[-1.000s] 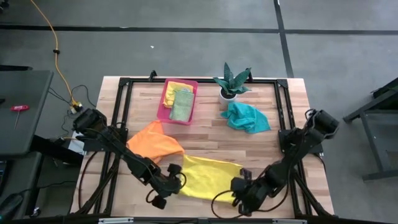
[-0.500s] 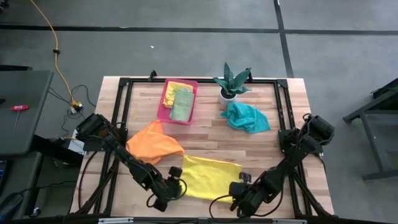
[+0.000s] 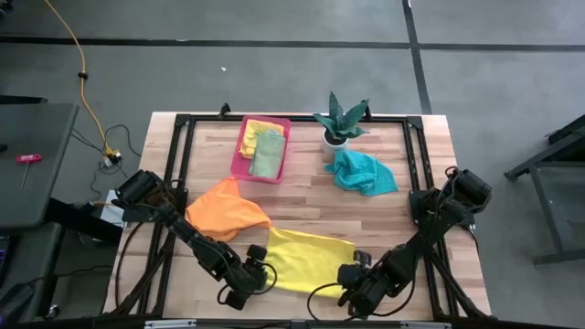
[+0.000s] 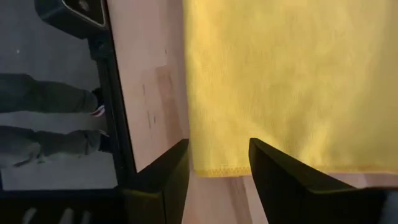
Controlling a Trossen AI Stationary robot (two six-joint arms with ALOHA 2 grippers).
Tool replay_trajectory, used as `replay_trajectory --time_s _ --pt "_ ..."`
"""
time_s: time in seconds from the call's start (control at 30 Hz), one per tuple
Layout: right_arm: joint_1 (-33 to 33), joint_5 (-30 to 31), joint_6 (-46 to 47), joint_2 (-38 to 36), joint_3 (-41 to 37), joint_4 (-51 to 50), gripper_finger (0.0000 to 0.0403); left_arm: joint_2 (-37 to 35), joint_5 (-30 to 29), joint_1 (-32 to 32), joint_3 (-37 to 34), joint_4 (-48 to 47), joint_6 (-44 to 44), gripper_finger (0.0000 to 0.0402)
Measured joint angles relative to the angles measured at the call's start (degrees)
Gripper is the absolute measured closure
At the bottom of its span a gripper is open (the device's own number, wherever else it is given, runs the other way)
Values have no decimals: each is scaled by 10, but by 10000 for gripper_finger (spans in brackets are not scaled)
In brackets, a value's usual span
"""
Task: Fold microfiber towels
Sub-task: Fold the yellow microfiber cloth
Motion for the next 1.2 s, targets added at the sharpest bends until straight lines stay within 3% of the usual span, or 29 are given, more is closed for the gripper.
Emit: replay_trajectory --time_s 0.3,0.73,0.9,1.03,1.2 --pt "19 -20 -98 28 -6 44 245 0 0 0 0 -6 -4 267" --pt "19 -32 -109 87 -6 71 245 0 0 0 0 -5 -32 391" --pt "19 -17 -109 88 -6 59 246 0 0 0 0 -6 -45 391" --pt "19 -13 -107 89 -5 32 272 0 0 1 0 -6 -51 395" --pt "19 -4 -91 91 -4 18 345 0 0 1 0 -8 -54 397"
